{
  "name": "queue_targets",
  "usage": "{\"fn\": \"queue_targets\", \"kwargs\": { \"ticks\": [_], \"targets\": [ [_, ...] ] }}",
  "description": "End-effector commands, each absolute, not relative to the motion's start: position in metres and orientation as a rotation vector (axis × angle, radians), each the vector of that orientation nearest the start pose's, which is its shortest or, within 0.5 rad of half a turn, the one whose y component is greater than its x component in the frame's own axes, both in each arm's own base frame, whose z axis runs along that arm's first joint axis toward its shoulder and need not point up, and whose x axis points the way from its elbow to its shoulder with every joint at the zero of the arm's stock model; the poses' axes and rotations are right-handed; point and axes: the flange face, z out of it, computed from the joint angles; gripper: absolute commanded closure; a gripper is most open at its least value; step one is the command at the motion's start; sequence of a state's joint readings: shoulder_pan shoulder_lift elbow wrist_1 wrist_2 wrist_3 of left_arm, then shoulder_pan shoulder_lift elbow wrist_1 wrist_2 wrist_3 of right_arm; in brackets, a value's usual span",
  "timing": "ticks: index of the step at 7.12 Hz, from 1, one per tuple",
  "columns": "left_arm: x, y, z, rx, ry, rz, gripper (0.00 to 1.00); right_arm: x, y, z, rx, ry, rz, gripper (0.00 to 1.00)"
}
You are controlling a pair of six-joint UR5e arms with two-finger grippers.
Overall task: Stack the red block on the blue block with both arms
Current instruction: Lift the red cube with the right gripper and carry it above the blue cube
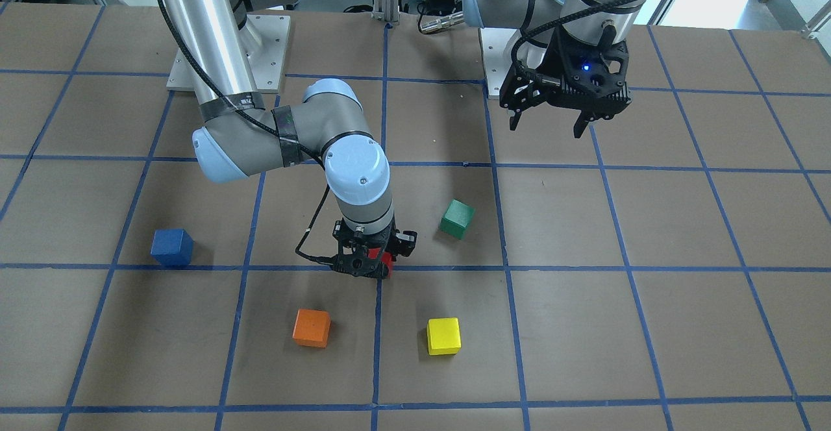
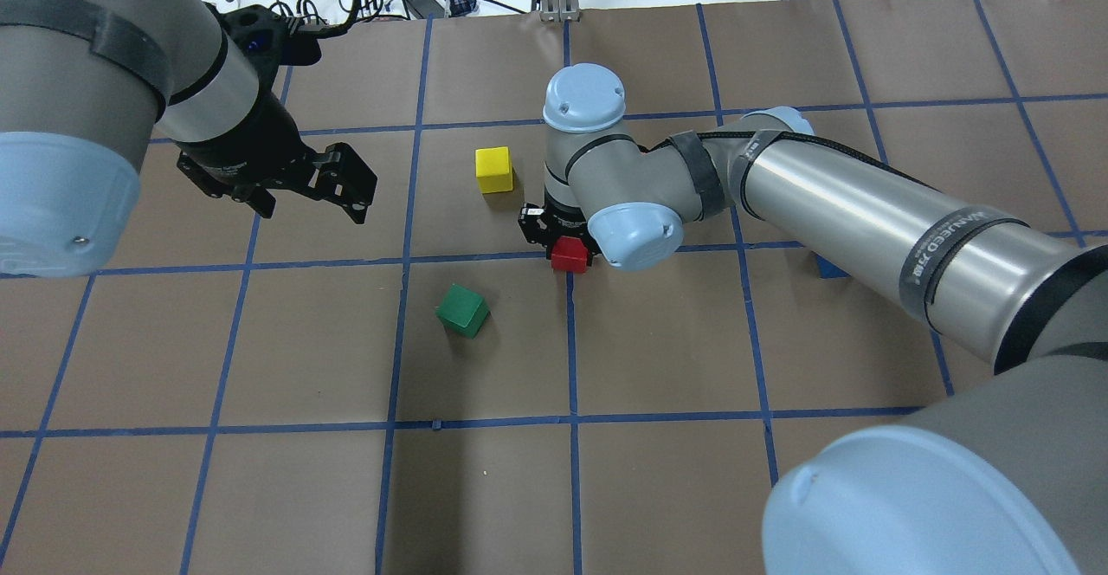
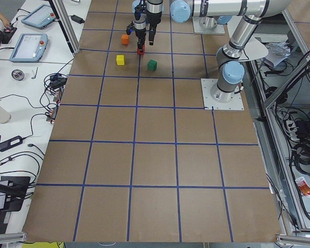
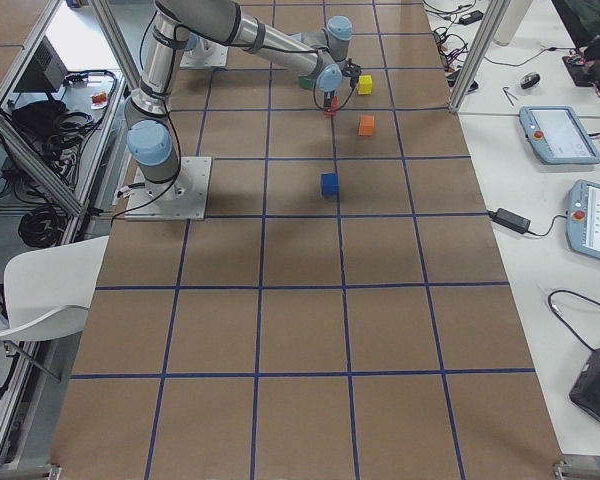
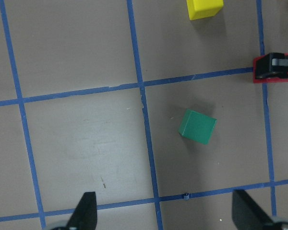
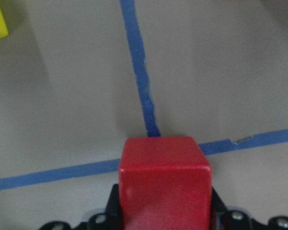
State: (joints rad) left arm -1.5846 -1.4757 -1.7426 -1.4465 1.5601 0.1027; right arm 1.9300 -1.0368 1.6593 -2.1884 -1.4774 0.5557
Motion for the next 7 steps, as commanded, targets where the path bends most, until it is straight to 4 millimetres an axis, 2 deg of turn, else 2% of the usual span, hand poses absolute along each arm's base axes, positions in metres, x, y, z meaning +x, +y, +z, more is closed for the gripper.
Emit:
{"fn": "queue_targets", "kwargs": {
  "ticks": [1,2,3,5,6,7],
  "targets": [
    [-0.141,-0.453,0.461,0.184,3.144,-0.076,0.0,0.346,-0.54,0.233,0.324,3.043,0.087,1.0],
    [-0.141,-0.453,0.461,0.184,3.144,-0.076,0.0,0.327,-0.539,0.263,0.348,3.043,0.091,1.0],
    [-0.141,-0.453,0.461,0.184,3.144,-0.076,0.0,0.297,-0.543,0.292,0.41,3.032,0.086,1.0],
    [-0.141,-0.453,0.461,0.184,3.144,-0.076,0.0,0.226,-0.542,0.335,0.275,3.058,0.108,1.0],
    [-0.141,-0.453,0.461,0.184,3.144,-0.076,0.0,0.191,-0.543,0.348,0.25,3.06,0.139,1.0],
    [-0.141,-0.453,0.461,0.184,3.144,-0.076,0.0,0.166,-0.538,0.352,0.161,3.065,0.187,1.0]
  ]
}}
